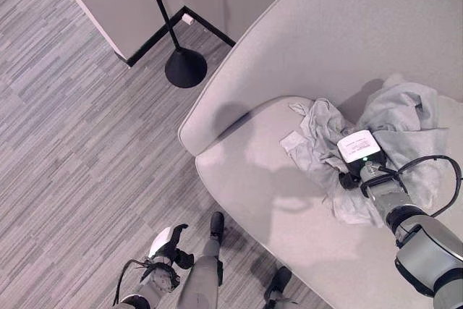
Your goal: Hang the clothes on the sofa on the clothes rack.
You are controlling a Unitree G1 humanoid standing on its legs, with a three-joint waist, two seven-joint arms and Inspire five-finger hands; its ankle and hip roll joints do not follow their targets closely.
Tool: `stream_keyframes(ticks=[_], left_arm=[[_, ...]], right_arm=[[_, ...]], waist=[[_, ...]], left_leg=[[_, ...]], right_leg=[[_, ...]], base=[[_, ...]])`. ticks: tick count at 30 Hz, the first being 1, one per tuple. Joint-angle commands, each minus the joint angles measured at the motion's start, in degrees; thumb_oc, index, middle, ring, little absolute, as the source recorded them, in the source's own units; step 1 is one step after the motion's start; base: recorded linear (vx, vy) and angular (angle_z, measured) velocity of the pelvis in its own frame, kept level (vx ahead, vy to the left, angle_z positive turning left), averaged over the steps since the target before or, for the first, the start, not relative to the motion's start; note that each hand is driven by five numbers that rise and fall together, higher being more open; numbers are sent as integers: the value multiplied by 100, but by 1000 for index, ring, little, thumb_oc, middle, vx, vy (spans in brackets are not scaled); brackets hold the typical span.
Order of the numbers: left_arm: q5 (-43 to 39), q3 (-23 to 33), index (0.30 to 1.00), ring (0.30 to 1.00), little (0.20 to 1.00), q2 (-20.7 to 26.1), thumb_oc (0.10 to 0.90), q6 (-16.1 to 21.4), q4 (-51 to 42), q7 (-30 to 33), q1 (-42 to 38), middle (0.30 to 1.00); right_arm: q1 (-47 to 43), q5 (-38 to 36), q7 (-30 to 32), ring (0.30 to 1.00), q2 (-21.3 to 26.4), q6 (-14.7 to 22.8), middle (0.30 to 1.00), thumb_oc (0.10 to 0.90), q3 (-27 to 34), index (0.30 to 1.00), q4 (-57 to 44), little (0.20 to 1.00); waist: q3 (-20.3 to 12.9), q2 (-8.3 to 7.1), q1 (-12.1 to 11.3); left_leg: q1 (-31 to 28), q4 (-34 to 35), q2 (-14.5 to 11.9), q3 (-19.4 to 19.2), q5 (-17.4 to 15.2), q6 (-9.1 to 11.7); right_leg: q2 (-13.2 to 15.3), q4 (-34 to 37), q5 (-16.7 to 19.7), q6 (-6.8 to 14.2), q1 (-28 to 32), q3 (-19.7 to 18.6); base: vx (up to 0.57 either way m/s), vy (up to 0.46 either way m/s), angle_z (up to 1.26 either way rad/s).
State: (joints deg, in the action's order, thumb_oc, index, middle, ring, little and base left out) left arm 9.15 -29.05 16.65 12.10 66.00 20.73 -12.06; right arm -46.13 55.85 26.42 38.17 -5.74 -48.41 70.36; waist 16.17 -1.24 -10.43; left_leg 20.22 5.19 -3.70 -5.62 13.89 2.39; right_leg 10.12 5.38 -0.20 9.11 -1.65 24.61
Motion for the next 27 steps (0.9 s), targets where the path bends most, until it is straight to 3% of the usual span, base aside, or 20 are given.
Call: stream_keyframes(ticks=[1,6,8,10,11,14,15,16,18,20,21,22,25,27], left_arm=[[158,-169,900,900,900,-148,800,81,192,234,-82,900],[256,-109,900,900,900,-187,800,68,195,228,25,900],[390,17,900,900,900,-200,800,68,184,202,167,900],[468,57,900,900,900,-179,800,59,143,166,243,900],[551,122,900,900,900,-178,800,56,140,121,329,900],[690,208,900,900,900,-189,800,43,43,35,479,900],[690,163,900,900,900,-177,800,40,38,33,480,900],[737,194,900,900,900,-203,800,34,27,-2,542,900],[778,160,900,900,900,-203,800,35,0,-8,579,900],[887,151,900,900,900,-224,800,-8,-120,-29,684,900],[894,165,900,900,900,-231,800,-24,-131,-30,716,900],[863,168,900,900,900,-244,800,-90,-172,-1,774,900],[619,333,900,900,900,-254,800,-230,-238,17,840,900],[397,490,900,900,900,-262,800,-359,-244,68,839,900]], right_arm=[[69,-324,-110,300,578,-559,300,400,169,300,225,300],[421,-361,56,300,894,-524,300,400,510,300,-490,300],[992,-441,309,300,1431,-518,300,400,1358,300,-1786,300],[1452,-459,411,300,1688,-537,300,400,1974,300,-2517,300],[1856,-581,601,300,1802,-555,300,400,2578,300,-2979,300],[2730,-876,1105,300,1863,-672,300,400,4021,300,-3899,300],[2850,-861,1086,300,1864,-676,300,400,4131,300,-3964,300],[3068,-1145,1361,300,1678,-655,300,400,4639,300,-4230,300],[3259,-1401,1642,300,1496,-643,300,400,5066,300,-4429,300],[3592,-2319,2383,300,774,-435,300,400,5965,300,-4934,300],[3647,-2599,2464,300,571,-311,300,400,6105,300,-5054,300],[3621,-3610,2657,300,33,101,300,400,6298,300,-5298,300],[3630,-5028,2499,300,-613,793,300,400,6224,300,-5560,300],[3680,-6318,2059,300,-1081,1432,300,400,5996,300,-5775,300]], waist=[[-321,-54,216],[-399,-99,339],[-527,-104,480],[-618,-117,527],[-716,-105,592],[-957,-89,676],[-952,-100,633],[-1053,-75,671],[-1117,-79,659],[-1290,-44,638],[-1330,-40,628],[-1395,-24,623],[-1465,-25,611],[-1495,-41,640]], left_leg=[[-3,-19,-321,-318,-464,427],[-144,-19,-365,-330,-524,432],[-241,-19,-390,-391,-518,367],[-328,-19,-402,-399,-566,356],[-433,-19,-408,-415,-618,342],[-700,-19,-419,-437,-736,318],[-715,-19,-418,-437,-739,318],[-832,-19,-422,-447,-791,302],[-917,-19,-421,-462,-829,294],[-1123,-19,-413,-484,-912,263],[-1176,-19,-411,-494,-930,257],[-1235,-19,-398,-494,-934,235],[-1357,-19,-394,-525,-981,227],[-1415,-19,-384,-555,-970,215]], right_leg=[[326,-42,128,78,-137,-351],[315,-38,85,75,-40,-389],[314,-38,99,54,33,-348],[319,-38,85,62,103,-337],[319,-38,64,66,192,-332],[313,-38,18,76,423,-314],[315,-38,15,78,438,-312],[314,-38,-10,81,530,-307],[308,-38,-34,81,591,-314],[290,-38,-78,69,729,-341],[284,-38,-86,65,762,-350],[277,-38,-83,54,798,-358],[269,-38,-108,48,871,-398],[279,-38,-94,35,895,-431]], base=[[0,0,0],[-27,-13,-2],[-84,-11,-3],[-30,-4,-1],[0,0,0],[2,-5,-1],[25,-15,-3],[8,-10,-8],[22,-24,-17],[26,-34,-10],[-7,-13,-9],[-17,-1,-13],[-21,0,-13],[-37,8,-6]])
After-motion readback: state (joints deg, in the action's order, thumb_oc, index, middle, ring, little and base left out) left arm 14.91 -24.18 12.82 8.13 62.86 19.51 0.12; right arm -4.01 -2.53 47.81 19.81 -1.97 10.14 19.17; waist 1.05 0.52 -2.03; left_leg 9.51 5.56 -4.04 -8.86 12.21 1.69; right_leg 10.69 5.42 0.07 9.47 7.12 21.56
